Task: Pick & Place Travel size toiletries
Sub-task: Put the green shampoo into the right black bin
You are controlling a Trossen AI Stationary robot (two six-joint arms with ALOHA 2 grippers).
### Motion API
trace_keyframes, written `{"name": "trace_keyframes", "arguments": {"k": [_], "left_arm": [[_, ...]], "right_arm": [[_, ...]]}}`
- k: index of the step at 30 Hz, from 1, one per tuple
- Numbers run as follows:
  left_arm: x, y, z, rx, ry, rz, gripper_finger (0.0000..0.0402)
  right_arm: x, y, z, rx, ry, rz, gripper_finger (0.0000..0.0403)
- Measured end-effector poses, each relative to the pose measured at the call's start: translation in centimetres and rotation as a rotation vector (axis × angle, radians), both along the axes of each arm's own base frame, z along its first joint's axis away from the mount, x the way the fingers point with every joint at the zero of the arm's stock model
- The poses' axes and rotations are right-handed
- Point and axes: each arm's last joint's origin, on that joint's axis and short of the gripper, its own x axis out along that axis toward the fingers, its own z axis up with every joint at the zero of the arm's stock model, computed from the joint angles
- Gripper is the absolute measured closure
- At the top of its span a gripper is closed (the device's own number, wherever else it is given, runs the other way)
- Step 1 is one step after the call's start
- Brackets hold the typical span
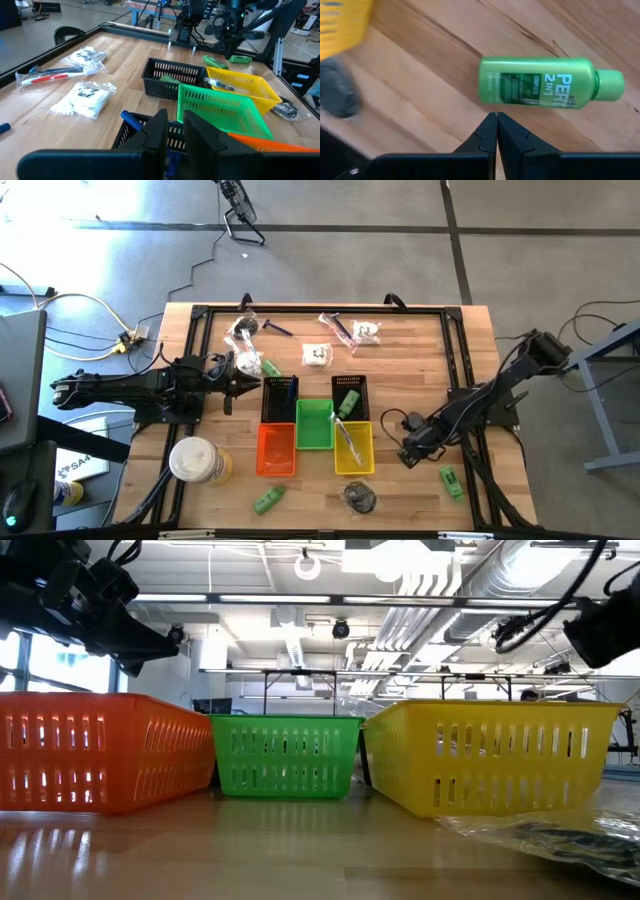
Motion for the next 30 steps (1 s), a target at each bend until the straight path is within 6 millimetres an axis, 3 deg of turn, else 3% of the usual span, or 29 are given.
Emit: {"name": "trace_keyframes", "arguments": {"k": [7, 11, 17, 30], "left_arm": [[0.0, 0.0, 0.0, -0.005, 0.002, 0.001, 0.0341], [0.0, 0.0, 0.0, -0.005, 0.002, 0.001, 0.0341], [0.0, 0.0, 0.0, -0.005, 0.002, 0.001, 0.0341], [0.0, 0.0, 0.0, -0.005, 0.002, 0.001, 0.0341]], "right_arm": [[0.3, 0.7, -2.3, -0.034, 0.111, 0.023, 0.0399], [0.7, 0.8, -2.9, -0.086, 0.087, 0.037, 0.0399], [1.2, 0.0, -2.9, -0.223, -0.002, 0.02, 0.0399], [1.3, -0.8, -2.9, -0.346, -0.03, 0.018, 0.0399]]}}
